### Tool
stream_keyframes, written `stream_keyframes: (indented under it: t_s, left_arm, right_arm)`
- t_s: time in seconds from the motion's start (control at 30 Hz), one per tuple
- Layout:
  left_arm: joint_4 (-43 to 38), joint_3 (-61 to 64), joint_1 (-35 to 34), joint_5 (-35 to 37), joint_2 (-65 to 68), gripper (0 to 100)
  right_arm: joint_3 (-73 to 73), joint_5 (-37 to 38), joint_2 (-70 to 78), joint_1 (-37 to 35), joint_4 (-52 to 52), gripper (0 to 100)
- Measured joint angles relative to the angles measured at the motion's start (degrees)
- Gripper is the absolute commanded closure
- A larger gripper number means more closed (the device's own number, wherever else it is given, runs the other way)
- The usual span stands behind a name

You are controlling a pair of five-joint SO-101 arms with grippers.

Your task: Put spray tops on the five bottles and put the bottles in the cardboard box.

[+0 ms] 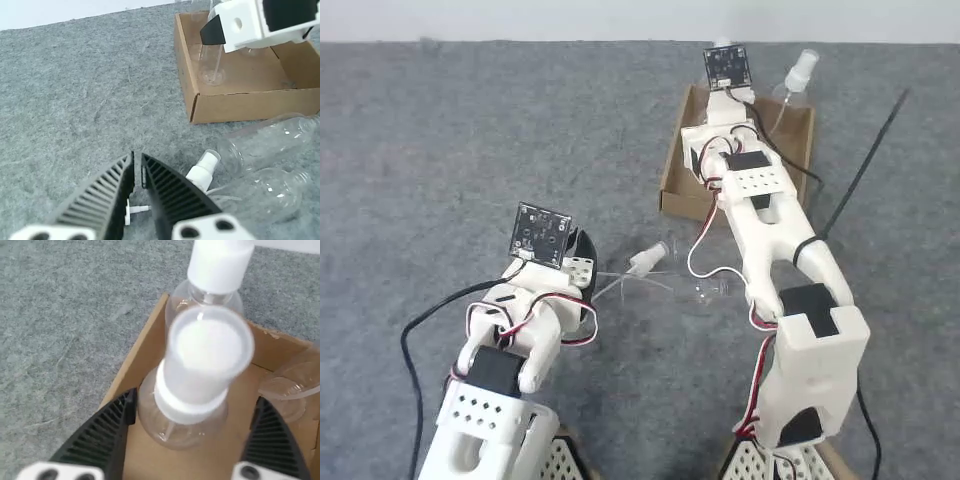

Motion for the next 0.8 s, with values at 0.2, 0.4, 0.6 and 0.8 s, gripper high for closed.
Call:
stream_keyframes:
  t_s: [0.2,0.4,0.6,0.8]
  left_arm:
    - [0.00,0.00,0.00,0.00,0.00,99]
    - [0.00,0.00,0.00,0.00,0.00,99]
    - [0.00,0.00,0.00,0.00,0.00,99]
    - [0.00,0.00,0.00,0.00,0.00,99]
  right_arm:
    - [0.09,0.00,-1.49,0.00,0.26,71.0]
    - [0.09,0.00,-6.77,-0.70,5.36,71.1]
    - [0.09,0.00,-17.05,-0.62,15.12,71.3]
    - [0.09,0.00,-29.10,-0.62,33.14,71.3]
